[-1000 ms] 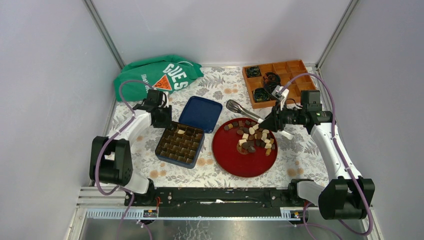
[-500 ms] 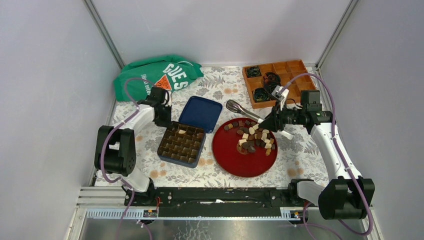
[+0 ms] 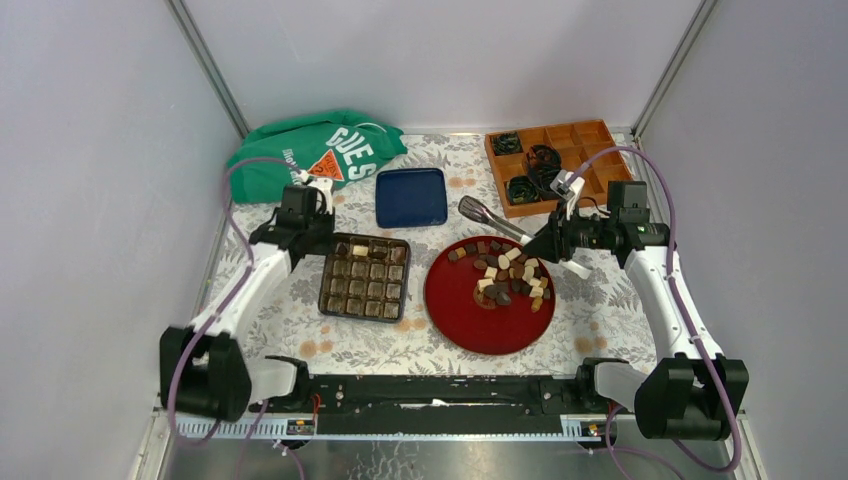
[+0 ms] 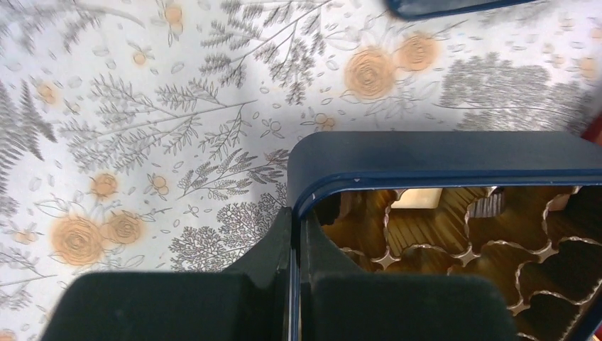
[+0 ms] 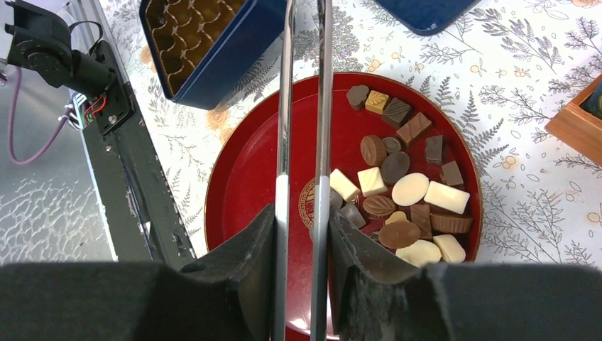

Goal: Pack the chocolate
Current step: Adjust the packing box at the center of the board.

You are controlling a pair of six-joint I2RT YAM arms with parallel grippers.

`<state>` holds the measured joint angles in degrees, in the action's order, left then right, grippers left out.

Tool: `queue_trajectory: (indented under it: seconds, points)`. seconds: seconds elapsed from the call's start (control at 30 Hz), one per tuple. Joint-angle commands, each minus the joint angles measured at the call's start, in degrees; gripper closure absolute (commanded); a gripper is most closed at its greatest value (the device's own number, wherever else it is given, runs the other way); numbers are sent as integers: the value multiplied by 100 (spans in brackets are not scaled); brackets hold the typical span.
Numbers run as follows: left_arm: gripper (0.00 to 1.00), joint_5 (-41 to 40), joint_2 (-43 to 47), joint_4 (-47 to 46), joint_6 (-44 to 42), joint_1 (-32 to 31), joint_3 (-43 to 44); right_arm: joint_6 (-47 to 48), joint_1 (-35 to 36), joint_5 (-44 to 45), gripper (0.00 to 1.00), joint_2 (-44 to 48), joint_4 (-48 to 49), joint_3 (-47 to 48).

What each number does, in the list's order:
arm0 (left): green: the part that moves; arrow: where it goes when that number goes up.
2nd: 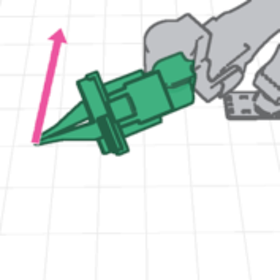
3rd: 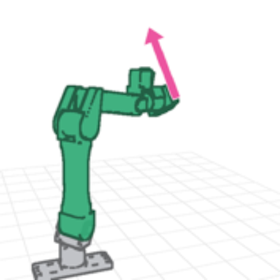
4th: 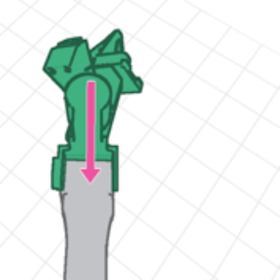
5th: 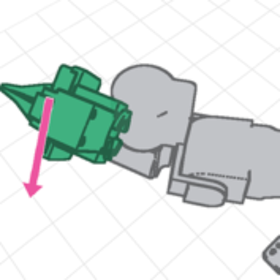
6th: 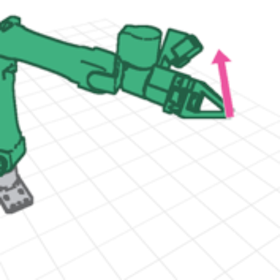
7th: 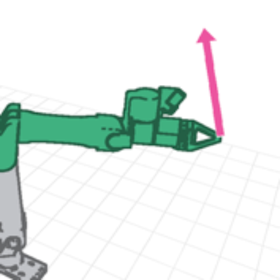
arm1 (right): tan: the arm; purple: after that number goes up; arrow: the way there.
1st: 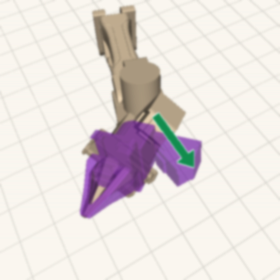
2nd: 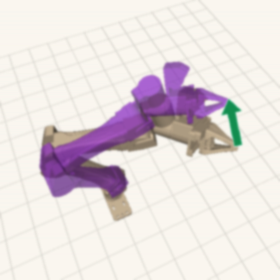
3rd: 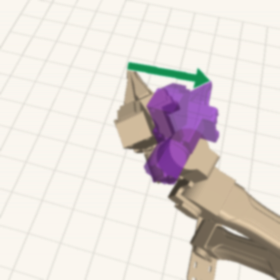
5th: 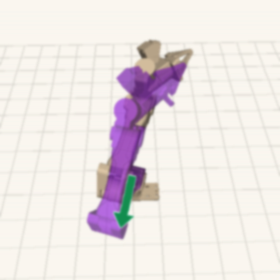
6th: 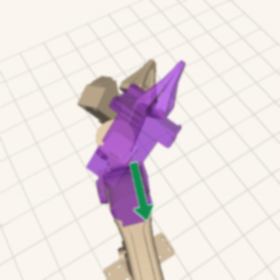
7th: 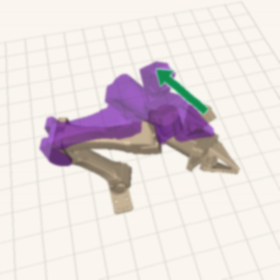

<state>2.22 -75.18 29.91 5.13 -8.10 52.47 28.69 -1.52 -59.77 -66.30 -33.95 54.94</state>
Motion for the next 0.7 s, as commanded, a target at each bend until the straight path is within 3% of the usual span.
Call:
queue_trajectory:
  seconds: [0.0, 0.27, 0.67]
  points:
    - [100, -176, 1258, -1015, -416, -402, -480, 54, -46, -406, 65, 135, 126, 44]
    - [100, -645, 3048, -2043, -859, -930, -1235, 41, -101, -396, 65, 92, 144, 35]
    - [100, -1112, 2675, -1502, -541, -967, -1000, 24, -182, -391, 65, 48, 159, 8]
